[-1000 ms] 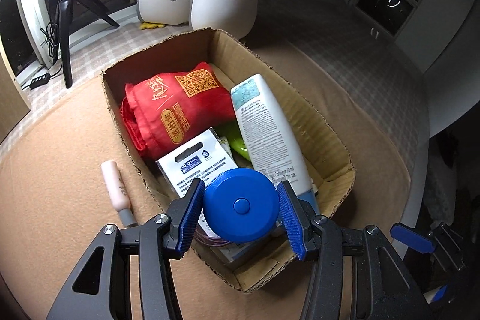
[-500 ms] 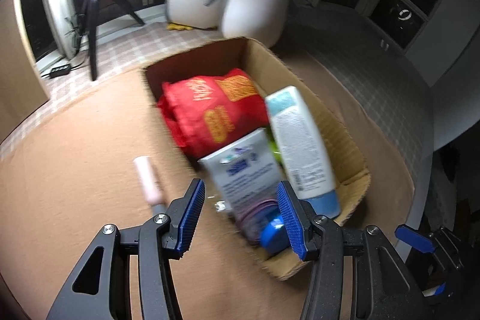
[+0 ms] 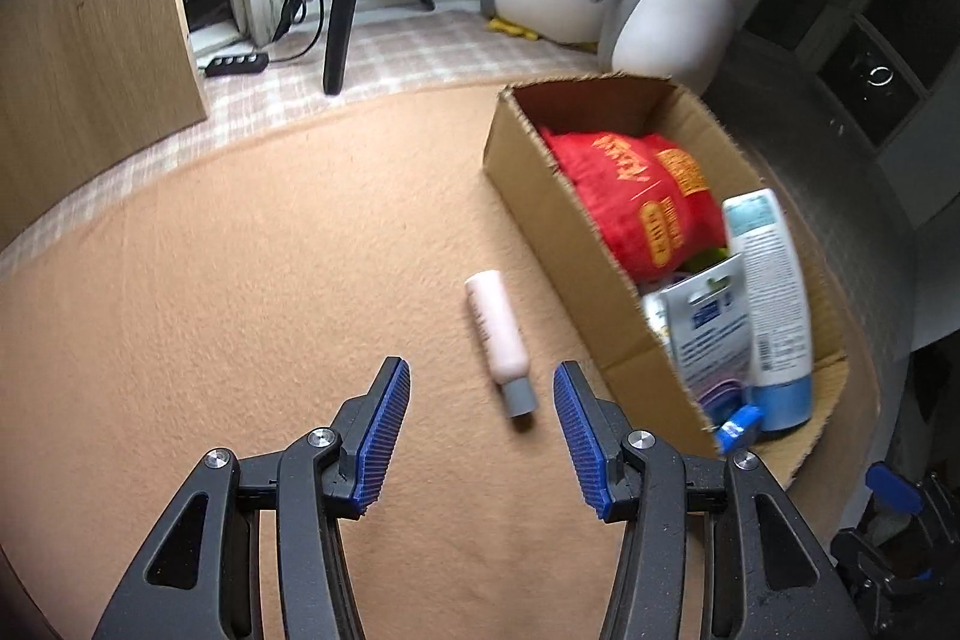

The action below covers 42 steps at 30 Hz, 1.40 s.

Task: Organize objects
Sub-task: 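Move the left tool to the small white grey-capped tube and grasp it, then carry the white tube over the box with the left tool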

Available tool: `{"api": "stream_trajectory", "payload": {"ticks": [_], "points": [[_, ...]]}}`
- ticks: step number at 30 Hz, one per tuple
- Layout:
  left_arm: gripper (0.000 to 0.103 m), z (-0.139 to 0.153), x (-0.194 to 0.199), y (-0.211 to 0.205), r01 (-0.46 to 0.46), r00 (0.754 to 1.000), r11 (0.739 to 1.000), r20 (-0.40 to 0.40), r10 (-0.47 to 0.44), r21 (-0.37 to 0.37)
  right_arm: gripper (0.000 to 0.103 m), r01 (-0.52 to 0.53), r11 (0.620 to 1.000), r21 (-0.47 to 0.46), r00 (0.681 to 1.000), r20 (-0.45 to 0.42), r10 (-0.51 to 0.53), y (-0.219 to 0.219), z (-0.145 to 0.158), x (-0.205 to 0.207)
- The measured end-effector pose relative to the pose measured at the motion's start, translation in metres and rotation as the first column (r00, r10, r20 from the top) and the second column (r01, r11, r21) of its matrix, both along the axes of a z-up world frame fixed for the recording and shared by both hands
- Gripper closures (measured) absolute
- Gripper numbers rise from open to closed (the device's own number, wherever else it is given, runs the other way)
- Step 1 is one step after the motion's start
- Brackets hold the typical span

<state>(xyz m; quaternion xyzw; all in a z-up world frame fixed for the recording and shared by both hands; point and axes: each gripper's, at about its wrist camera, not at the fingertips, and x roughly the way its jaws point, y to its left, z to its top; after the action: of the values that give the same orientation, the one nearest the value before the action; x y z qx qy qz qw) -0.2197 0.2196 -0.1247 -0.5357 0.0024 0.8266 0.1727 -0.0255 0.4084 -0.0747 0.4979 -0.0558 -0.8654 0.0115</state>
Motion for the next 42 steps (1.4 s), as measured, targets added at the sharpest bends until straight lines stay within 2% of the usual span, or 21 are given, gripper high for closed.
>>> {"api": "stream_trajectory", "payload": {"ticks": [10,13,17,27,35,42], "points": [[0.049,-0.024,-0.022,0.01,-0.017,0.999,1.0,0.047,0.016,0.008,0.041,0.023,1.0,0.009,1.0,0.014,-0.024,0.005,-0.002,0.005],[0.051,-0.029,-0.029,0.013,-0.02,0.998,1.0,0.054,0.02,0.003,0.041,0.036,0.999,0.011,0.999,0.019,-0.036,0.01,-0.003,0.006],[0.058,-0.036,-0.038,0.015,-0.026,0.997,1.0,0.073,0.025,0.009,0.041,0.05,0.999,0.012,0.998,0.024,-0.05,0.015,-0.006,0.007],[0.06,-0.046,-0.049,0.025,-0.018,0.996,1.0,0.086,0.018,-0.003,0.041,0.063,0.998,0.012,0.997,0.039,-0.063,0.022,-0.01,0.008],[0.081,-0.046,-0.049,0.024,-0.025,0.997,0.999,0.073,0.027,-0.026,0.041,0.068,0.998,0.008,0.997,0.046,-0.068,0.026,-0.013,0.009],[0.082,-0.042,-0.041,0.017,-0.019,0.997,1.0,0.077,0.02,-0.016,0.041,0.062,0.998,0.004,0.997,0.039,-0.062,0.026,-0.011,0.009]]}}
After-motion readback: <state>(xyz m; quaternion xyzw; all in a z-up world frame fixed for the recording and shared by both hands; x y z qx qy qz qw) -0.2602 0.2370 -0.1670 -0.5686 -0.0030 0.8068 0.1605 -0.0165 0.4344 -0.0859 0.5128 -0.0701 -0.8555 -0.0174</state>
